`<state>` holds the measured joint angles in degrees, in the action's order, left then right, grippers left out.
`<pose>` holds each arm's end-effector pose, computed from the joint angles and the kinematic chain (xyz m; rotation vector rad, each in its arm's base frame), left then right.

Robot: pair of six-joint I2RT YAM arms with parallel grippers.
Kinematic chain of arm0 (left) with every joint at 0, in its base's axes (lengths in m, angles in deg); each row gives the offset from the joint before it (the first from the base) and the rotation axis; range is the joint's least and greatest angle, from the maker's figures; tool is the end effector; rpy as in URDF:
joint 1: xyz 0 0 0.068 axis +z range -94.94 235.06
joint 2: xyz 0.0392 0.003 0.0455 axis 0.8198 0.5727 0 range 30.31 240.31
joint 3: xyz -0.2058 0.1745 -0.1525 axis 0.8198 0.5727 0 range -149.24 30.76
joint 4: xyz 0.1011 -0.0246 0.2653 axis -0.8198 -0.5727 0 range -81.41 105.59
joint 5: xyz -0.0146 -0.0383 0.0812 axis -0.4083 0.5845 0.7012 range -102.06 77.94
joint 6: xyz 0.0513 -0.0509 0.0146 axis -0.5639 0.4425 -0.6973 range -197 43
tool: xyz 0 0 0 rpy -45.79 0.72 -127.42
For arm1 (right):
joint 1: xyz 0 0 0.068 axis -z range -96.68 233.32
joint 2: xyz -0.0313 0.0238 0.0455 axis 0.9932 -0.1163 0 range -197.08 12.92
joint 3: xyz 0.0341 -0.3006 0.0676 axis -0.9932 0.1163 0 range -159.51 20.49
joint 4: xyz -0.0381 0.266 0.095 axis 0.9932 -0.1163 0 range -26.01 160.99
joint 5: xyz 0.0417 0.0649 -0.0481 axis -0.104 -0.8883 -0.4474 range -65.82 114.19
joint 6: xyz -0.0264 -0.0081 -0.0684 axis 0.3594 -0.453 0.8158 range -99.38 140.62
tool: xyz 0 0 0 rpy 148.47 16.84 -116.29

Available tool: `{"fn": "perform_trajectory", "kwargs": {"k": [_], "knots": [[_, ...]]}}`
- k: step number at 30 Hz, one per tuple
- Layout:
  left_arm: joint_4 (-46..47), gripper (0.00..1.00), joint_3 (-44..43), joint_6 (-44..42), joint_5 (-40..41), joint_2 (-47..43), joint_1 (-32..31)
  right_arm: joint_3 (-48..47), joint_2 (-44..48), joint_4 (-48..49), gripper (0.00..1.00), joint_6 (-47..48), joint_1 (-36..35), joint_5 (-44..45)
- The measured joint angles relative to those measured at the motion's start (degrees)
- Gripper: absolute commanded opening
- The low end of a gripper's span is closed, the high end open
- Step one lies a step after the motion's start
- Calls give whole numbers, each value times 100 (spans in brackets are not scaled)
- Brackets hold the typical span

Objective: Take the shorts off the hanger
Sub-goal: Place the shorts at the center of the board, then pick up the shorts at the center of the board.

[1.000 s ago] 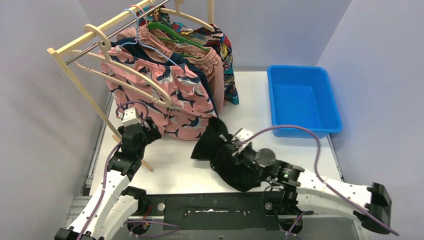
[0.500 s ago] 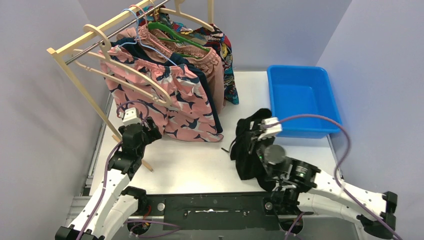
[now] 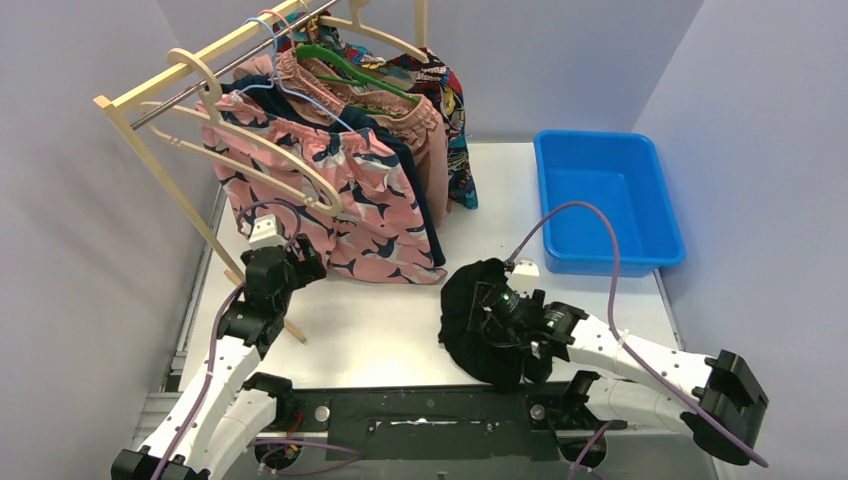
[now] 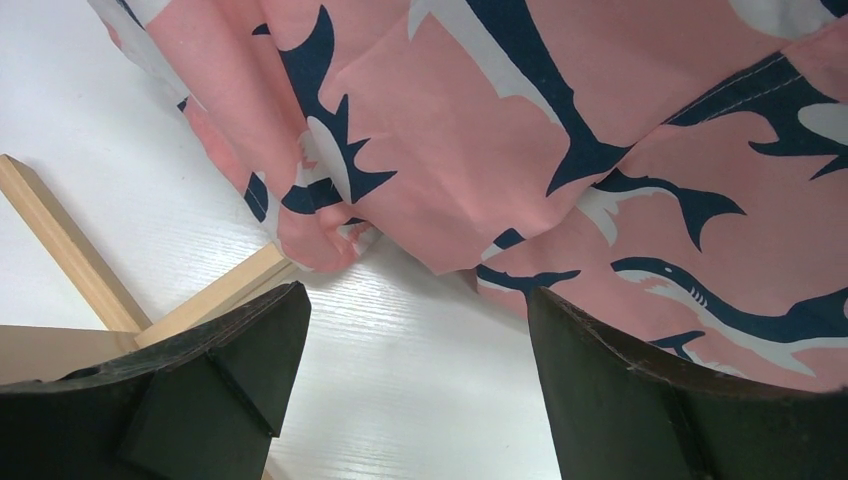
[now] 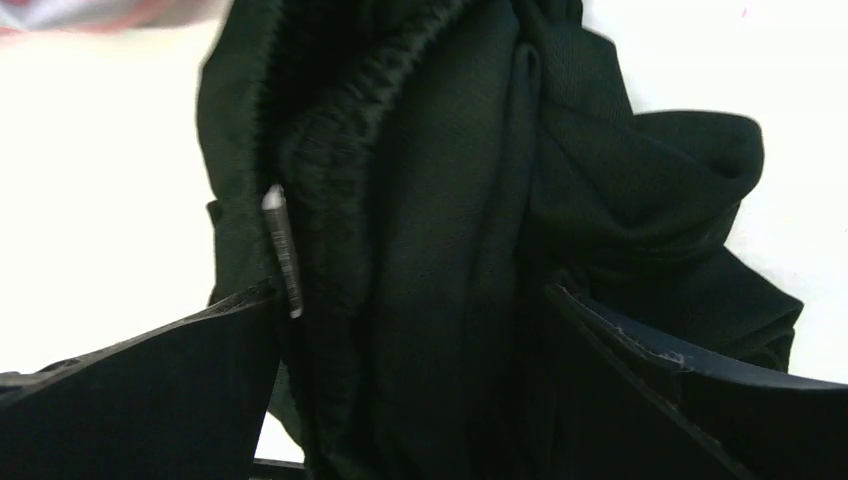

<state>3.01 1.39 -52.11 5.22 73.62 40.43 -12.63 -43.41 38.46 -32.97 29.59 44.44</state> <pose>0.1938 -0.0317 0.2547 -0.3670 1.9800 -0.1326 0.1346 0.1473 0.2047 0.1339 2.4885 0.3544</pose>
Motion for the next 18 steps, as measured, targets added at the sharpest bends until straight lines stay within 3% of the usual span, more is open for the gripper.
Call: {"fn": "perform_trajectory", "kwargs": {"k": [4,9,11,15,18], "knots": [[2,80,0,-9,-79,0,2,-7,-551,-98,98,-271,129,-146],[11,80,2,-11,-114,0,2,-264,-1915,11,99,-251,201,-282],[28,80,7,-11,-118,0,2,-573,-2487,15,91,-216,205,-249],[42,80,20,-13,-120,-2,2,-1130,-3268,297,59,-122,205,-201],[42,80,24,-13,-118,-2,2,-1469,-3663,514,43,11,155,-79]]}}
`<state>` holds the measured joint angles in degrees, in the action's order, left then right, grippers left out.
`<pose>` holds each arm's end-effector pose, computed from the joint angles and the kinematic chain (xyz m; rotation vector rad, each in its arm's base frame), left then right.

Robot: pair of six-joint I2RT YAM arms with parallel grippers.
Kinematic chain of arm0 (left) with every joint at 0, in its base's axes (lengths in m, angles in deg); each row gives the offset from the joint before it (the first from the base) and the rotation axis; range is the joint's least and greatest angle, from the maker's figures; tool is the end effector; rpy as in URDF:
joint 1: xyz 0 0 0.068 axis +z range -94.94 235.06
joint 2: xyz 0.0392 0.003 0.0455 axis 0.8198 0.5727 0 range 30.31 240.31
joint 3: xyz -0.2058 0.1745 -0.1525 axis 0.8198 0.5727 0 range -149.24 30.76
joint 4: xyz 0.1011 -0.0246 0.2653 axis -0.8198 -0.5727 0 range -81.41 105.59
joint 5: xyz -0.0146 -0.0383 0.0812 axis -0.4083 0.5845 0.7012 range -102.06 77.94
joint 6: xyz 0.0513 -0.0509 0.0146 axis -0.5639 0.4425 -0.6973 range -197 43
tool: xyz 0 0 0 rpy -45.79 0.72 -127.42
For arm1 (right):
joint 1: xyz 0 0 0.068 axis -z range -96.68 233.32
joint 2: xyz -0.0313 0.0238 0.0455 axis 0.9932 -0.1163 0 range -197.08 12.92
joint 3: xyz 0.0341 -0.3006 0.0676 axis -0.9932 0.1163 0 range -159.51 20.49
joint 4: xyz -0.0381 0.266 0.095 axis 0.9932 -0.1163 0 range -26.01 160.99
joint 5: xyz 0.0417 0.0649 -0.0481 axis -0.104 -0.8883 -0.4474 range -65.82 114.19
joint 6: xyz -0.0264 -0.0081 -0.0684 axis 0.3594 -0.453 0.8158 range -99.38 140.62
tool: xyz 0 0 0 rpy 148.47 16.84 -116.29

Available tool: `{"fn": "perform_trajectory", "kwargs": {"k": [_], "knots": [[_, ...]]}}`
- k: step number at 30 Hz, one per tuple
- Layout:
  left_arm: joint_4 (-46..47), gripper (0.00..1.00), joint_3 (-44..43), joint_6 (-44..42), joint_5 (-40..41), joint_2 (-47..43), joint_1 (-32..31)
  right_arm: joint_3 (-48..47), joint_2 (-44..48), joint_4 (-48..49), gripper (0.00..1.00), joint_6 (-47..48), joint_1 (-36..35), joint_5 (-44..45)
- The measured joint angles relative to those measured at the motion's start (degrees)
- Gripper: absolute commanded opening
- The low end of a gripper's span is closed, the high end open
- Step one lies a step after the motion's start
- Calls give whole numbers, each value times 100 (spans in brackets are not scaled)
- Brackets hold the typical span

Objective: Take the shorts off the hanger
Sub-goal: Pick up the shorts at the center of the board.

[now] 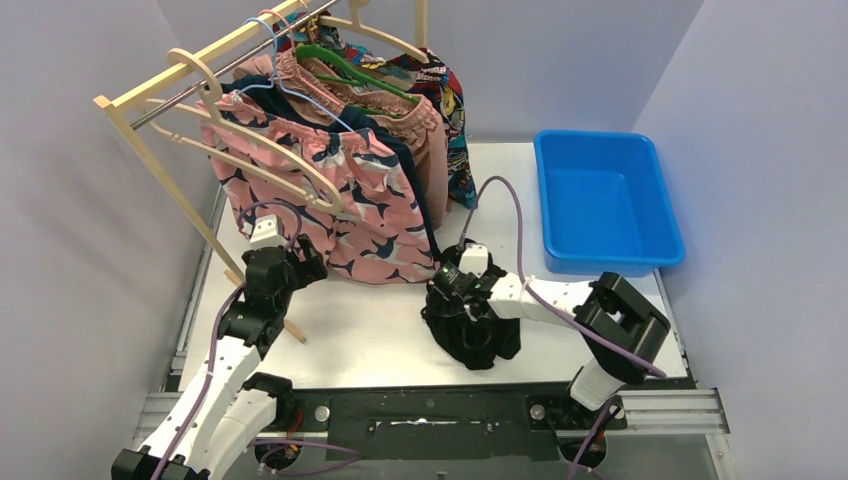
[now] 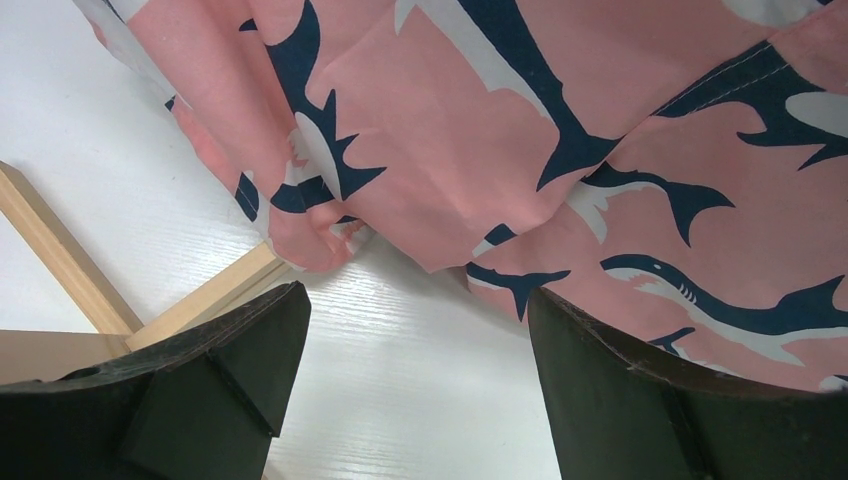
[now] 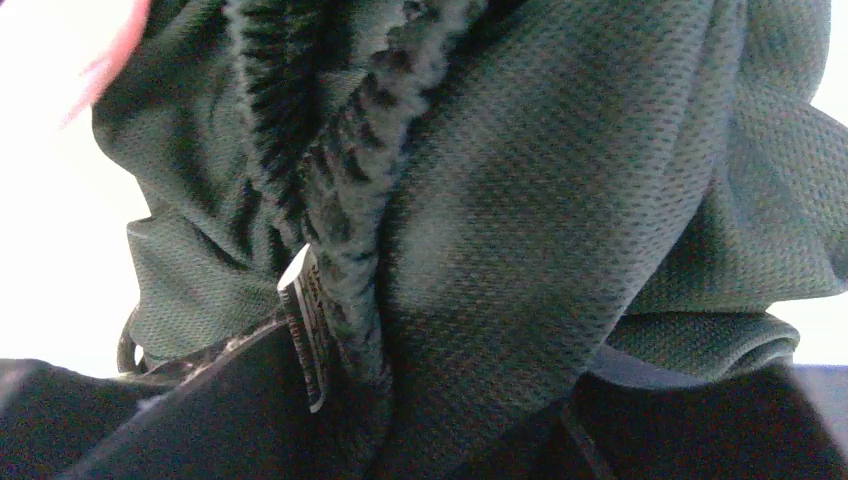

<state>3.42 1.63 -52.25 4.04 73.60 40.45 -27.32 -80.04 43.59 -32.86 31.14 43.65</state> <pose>0.1939 -0.0329 0.2538 -0.3529 1.9832 -0.1524 0.2052 0.2308 0.1401 0.1012 2.6885 0.0502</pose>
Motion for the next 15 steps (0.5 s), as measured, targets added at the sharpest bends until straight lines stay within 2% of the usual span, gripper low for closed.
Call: {"fn": "perform_trajectory", "kwargs": {"k": [3,7,11,15], "knots": [[2,80,13,0,0,-4,4,-131,-136,210,16,118,-42,61],[2,80,17,-2,2,-4,4,-74,42,417,0,190,-39,63],[2,80,17,-2,2,-4,4,-9,166,422,0,216,-39,79],[2,80,17,-4,2,-4,4,-118,267,-155,0,291,-120,413]]}}
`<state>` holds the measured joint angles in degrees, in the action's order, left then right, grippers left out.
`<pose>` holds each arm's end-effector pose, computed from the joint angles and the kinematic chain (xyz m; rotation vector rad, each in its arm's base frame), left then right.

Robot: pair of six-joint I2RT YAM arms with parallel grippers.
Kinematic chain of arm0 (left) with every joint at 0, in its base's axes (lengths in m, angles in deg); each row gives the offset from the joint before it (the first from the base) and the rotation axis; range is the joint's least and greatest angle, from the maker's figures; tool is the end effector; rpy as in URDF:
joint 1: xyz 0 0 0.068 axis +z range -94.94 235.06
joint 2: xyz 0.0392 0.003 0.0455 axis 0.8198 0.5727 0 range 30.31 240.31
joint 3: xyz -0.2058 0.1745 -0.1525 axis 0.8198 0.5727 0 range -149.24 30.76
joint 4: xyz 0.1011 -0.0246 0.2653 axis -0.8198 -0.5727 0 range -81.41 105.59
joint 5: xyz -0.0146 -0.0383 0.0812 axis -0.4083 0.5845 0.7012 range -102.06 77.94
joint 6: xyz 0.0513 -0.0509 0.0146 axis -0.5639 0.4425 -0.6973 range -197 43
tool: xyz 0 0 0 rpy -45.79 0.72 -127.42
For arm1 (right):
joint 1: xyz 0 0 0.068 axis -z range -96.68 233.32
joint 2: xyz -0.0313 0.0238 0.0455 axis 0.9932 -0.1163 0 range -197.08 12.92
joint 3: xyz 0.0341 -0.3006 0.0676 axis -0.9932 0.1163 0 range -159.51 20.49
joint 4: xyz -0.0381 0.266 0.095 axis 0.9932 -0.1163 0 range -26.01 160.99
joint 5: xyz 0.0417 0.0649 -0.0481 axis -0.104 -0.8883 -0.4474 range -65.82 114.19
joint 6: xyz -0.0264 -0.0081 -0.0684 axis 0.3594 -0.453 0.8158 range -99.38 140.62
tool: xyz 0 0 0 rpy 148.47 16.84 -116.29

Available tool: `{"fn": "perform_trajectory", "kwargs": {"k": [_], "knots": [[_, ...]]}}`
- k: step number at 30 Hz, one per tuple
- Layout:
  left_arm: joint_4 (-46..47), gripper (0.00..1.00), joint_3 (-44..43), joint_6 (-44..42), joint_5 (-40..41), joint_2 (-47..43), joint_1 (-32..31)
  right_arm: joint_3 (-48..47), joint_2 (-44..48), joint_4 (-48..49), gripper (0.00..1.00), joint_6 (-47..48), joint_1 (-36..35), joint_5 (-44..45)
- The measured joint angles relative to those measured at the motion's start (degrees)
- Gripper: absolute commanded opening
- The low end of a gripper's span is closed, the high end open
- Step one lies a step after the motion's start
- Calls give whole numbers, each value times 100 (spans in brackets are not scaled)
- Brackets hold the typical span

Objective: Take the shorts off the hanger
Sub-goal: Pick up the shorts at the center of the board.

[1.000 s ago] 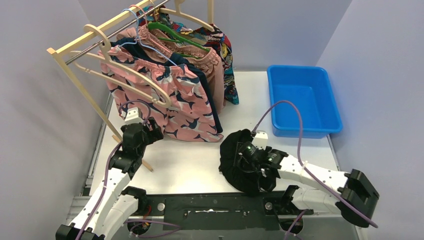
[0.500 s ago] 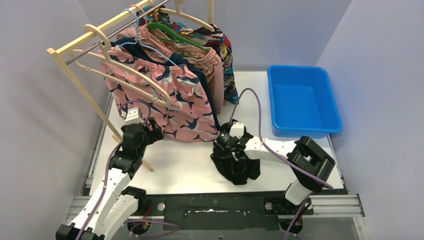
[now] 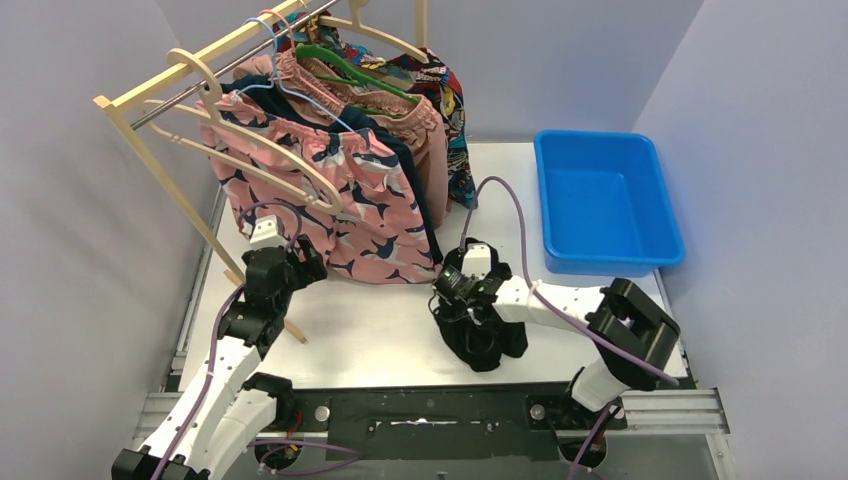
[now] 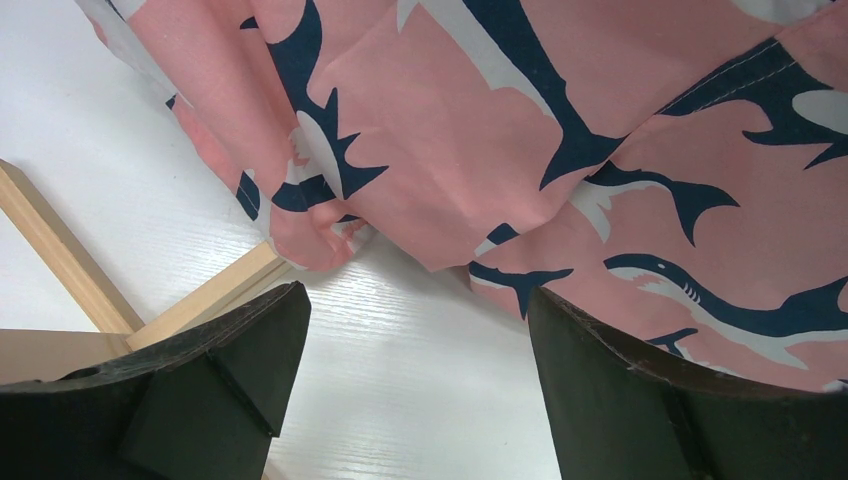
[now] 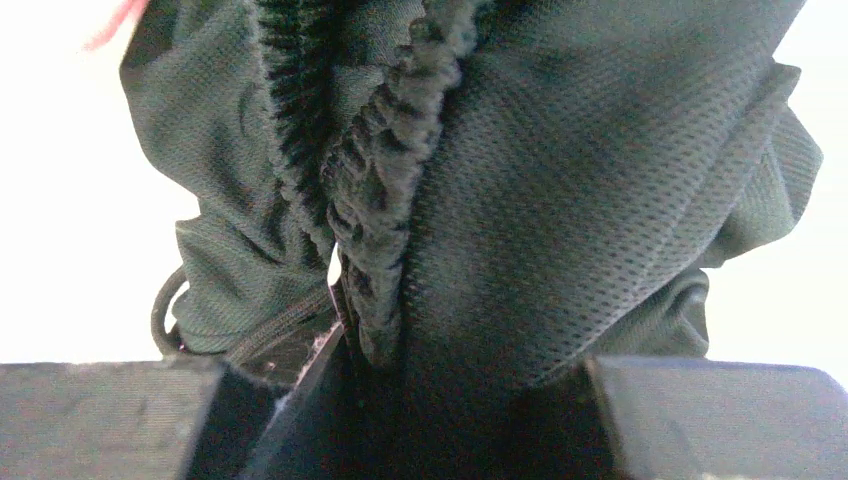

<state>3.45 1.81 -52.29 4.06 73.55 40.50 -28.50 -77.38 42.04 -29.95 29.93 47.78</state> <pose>0.1936 -0.0326 0.2528 -0.3532 1.9847 -0.1504 0.2035 0.2325 0.1597 0.0305 2.6111 0.0220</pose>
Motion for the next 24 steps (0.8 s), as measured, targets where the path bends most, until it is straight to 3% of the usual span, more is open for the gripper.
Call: {"fn": "perform_trajectory", "kwargs": {"k": [6,15,24], "knots": [[2,80,0,-13,11,7,2,-42,1056,-634,0,208,-114,732],[7,80,0,-35,11,42,7,448,3515,328,0,1071,-103,1696],[31,80,0,-39,9,70,44,-63,3493,490,0,2308,455,2079]]}}
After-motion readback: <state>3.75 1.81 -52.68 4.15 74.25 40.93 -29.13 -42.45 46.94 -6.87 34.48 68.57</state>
